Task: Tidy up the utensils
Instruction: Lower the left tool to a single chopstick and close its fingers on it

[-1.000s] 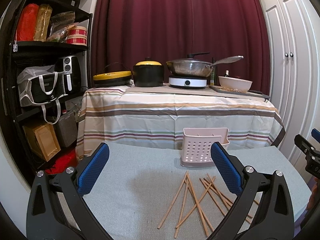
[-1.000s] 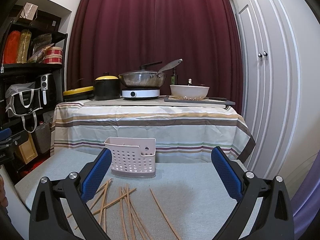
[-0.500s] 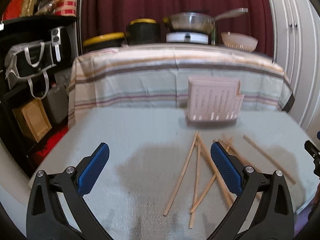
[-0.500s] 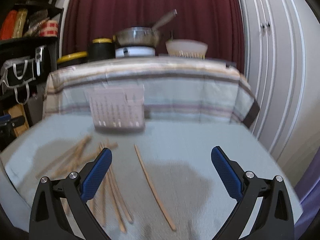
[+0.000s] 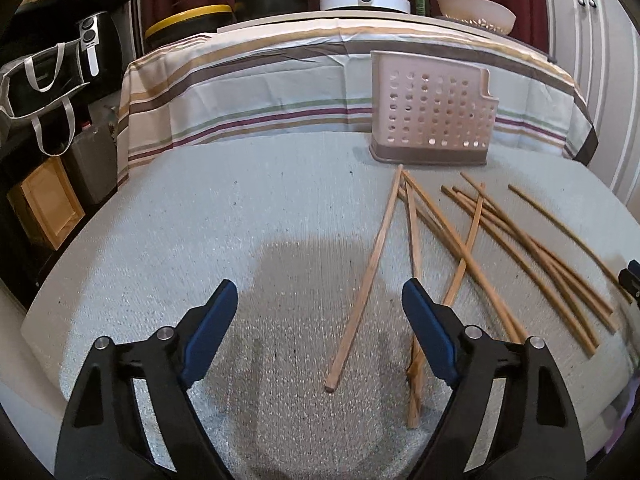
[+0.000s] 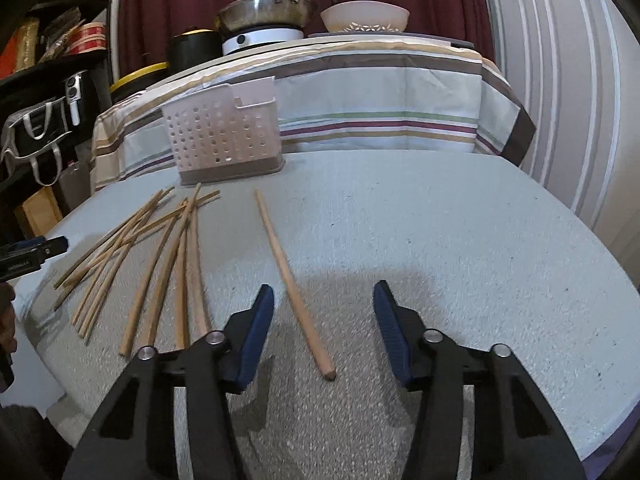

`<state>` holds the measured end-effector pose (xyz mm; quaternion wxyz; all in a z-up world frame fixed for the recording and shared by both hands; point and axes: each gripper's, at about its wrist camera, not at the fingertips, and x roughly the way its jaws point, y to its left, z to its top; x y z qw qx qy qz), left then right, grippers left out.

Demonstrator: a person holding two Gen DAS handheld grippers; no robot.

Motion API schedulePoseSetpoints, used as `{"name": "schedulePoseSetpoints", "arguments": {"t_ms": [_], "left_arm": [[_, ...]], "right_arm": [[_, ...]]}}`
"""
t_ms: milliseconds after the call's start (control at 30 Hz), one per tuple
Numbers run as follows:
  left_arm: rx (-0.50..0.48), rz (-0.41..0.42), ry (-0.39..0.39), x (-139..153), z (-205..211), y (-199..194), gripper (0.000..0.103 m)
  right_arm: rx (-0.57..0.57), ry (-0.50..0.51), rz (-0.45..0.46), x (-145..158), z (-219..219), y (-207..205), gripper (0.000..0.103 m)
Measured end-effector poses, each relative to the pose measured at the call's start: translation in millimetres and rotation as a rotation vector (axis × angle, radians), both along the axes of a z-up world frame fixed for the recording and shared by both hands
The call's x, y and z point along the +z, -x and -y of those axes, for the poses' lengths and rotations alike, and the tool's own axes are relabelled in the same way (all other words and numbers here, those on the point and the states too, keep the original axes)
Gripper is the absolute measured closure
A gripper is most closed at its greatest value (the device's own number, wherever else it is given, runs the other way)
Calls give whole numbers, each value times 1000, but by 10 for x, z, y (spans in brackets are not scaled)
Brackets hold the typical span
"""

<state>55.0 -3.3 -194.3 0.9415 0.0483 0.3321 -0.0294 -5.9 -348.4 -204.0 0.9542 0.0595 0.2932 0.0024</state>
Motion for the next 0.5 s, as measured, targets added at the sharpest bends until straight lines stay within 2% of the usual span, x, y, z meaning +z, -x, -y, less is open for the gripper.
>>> {"name": "schedulePoseSetpoints", "arguments": {"t_ms": [100,233,433,500], "left_arm": [[-6,-5,-18,-50,7,18,22],[-10,-17,-17,-94,-7,33,22],[-17,-23,-16,-154,-15,59,22],[-19,-24,-17,-167,-20,62,24]], "right_arm": [[21,0,9,-44,-23,43,63],[48,-16,18,-89,-35,62,81],[61,-18,22,-132,-69,84,92],[66,-16,28,-118,-92,83,92]]}}
